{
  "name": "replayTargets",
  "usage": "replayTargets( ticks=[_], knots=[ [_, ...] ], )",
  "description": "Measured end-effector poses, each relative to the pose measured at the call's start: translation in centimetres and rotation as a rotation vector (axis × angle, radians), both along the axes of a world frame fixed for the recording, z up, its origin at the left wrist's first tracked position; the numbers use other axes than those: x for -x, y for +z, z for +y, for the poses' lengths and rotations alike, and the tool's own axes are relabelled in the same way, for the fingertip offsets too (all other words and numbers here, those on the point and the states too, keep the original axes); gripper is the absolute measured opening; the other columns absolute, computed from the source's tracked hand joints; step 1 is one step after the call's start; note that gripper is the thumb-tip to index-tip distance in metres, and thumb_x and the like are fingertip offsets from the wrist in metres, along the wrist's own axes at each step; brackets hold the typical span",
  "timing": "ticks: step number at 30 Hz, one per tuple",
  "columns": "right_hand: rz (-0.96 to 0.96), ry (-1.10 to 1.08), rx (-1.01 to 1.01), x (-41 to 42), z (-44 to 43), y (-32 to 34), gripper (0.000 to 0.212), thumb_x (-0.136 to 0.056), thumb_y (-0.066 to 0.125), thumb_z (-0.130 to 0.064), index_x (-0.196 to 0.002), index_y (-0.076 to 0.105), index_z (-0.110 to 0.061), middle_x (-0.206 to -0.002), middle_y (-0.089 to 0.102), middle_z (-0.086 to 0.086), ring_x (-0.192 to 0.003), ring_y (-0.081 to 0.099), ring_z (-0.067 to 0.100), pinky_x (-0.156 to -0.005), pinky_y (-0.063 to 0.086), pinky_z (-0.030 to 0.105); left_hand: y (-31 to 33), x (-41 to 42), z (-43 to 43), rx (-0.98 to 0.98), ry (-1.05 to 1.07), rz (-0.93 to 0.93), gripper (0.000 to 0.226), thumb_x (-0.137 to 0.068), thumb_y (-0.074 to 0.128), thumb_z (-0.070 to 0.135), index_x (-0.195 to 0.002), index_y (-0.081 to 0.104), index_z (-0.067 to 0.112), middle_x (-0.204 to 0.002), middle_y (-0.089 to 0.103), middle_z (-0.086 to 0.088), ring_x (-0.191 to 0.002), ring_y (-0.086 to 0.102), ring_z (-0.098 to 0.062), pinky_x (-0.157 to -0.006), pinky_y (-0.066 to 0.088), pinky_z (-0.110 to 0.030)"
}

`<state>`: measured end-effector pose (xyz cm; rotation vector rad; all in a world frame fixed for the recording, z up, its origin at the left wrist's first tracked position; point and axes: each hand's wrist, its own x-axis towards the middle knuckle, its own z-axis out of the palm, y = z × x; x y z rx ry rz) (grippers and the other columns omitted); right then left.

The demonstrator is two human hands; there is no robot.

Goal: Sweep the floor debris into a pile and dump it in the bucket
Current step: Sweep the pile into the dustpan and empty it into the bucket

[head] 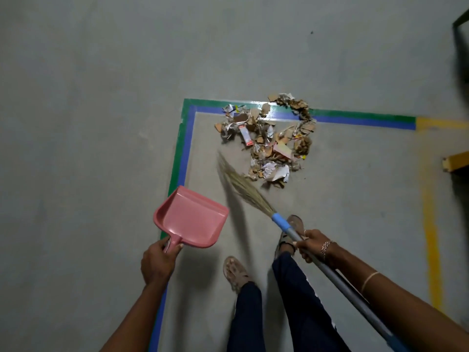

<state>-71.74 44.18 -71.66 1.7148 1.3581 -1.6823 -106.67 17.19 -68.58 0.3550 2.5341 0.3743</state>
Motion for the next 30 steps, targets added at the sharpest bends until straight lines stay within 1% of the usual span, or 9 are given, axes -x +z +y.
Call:
replayTargets(
  ticks=[6, 8, 11, 13, 15, 19, 23, 27, 30],
  knots=[
    [-0.127, 0.077, -0.048, -2.4, 1.6, -2.6, 0.011, -0.086, 0.062, -0.009, -0.094, 0.056, -0.005, -0.058, 0.059, 0.015, -0.044, 0.055, 0.026, -0.047, 0.047, 0.034, -0.9, -2.8, 2.9, 0.067, -0.077, -0.044, 0.056, -0.075, 0.082, 0.049, -0.123, 0.072, 0.023, -0.104, 0.075, -0.014, -0.095, 0.068, -0.039, -0.076, 0.053, -0.040],
    [-0.148, 0.116, -0.123, -3.3, 3.1, -3.8, 0.013, -0.083, 0.062, -0.015, -0.093, 0.056, -0.012, -0.069, 0.065, 0.016, -0.050, 0.062, 0.031, -0.048, 0.052, 0.038, -0.9, -3.6, 4.2, 0.083, -0.096, -0.042, 0.056, -0.075, 0.082, 0.050, -0.123, 0.072, 0.022, -0.103, 0.075, -0.014, -0.095, 0.068, -0.039, -0.076, 0.052, -0.040],
    [-0.111, 0.187, -0.214, -4.5, 5.4, -2.7, 0.021, -0.085, 0.060, -0.018, -0.105, 0.060, -0.015, -0.087, 0.069, 0.014, -0.063, 0.067, 0.032, -0.051, 0.057, 0.038, -0.2, -5.2, 6.8, 0.073, -0.117, -0.057, 0.051, -0.077, 0.083, 0.045, -0.119, 0.073, 0.017, -0.101, 0.075, -0.016, -0.093, 0.068, -0.039, -0.072, 0.048, -0.036],
    [-0.073, 0.220, -0.221, -5.2, 6.9, -0.7, 0.036, -0.085, 0.060, -0.016, -0.121, 0.061, -0.022, -0.085, 0.069, 0.013, -0.057, 0.065, 0.027, -0.044, 0.051, 0.031, 0.6, -6.4, 8.7, 0.067, -0.107, -0.069, 0.050, -0.078, 0.083, 0.041, -0.119, 0.073, 0.015, -0.103, 0.074, -0.017, -0.095, 0.067, -0.039, -0.071, 0.045, -0.034],
    [-0.046, 0.245, -0.227, -6.3, 8.2, 1.1, 0.046, -0.086, 0.062, -0.013, -0.131, 0.059, -0.021, -0.081, 0.067, 0.013, -0.051, 0.061, 0.024, -0.042, 0.048, 0.028, 1.3, -7.6, 10.4, 0.084, -0.119, -0.075, 0.051, -0.078, 0.083, 0.043, -0.121, 0.072, 0.018, -0.107, 0.074, -0.015, -0.098, 0.067, -0.038, -0.073, 0.045, -0.034],
    [0.032, 0.266, -0.276, -8.8, 10.4, 3.8, 0.049, -0.087, 0.063, -0.013, -0.134, 0.056, -0.026, -0.077, 0.066, 0.010, -0.049, 0.058, 0.020, -0.042, 0.050, 0.029, 1.8, -9.9, 13.2, 0.119, -0.113, -0.102, 0.052, -0.077, 0.081, 0.048, -0.121, 0.071, 0.023, -0.108, 0.074, -0.012, -0.099, 0.067, -0.036, -0.074, 0.047, -0.033],
    [0.067, 0.211, -0.340, -11.3, 13.5, 4.1, 0.044, -0.089, 0.066, -0.026, -0.131, 0.056, -0.031, -0.075, 0.064, 0.003, -0.047, 0.056, 0.017, -0.040, 0.047, 0.027, 0.7, -10.8, 16.0, 0.135, -0.185, -0.087, 0.057, -0.074, 0.075, 0.063, -0.118, 0.073, 0.027, -0.101, 0.075, -0.006, -0.091, 0.068, -0.032, -0.069, 0.055, -0.036],
    [-0.013, 0.160, -0.413, -13.6, 17.7, 2.3, 0.044, -0.089, 0.066, -0.031, -0.131, 0.055, -0.027, -0.082, 0.064, -0.001, -0.060, 0.059, 0.019, -0.056, 0.052, 0.032, -1.8, -10.8, 19.0, 0.144, -0.221, -0.043, 0.073, -0.072, 0.063, 0.079, -0.124, 0.069, 0.027, -0.111, 0.073, -0.005, -0.097, 0.067, -0.030, -0.073, 0.055, -0.037],
    [-0.079, 0.127, -0.455, -15.0, 21.2, -1.1, 0.034, -0.088, 0.064, -0.030, -0.121, 0.056, -0.027, -0.083, 0.065, 0.003, -0.067, 0.064, 0.029, -0.066, 0.059, 0.045, -4.5, -10.6, 21.0, 0.173, -0.240, -0.018, 0.067, -0.076, 0.061, 0.077, -0.122, 0.069, 0.029, -0.110, 0.073, -0.006, -0.097, 0.067, -0.033, -0.074, 0.055, -0.038]
  ],
)
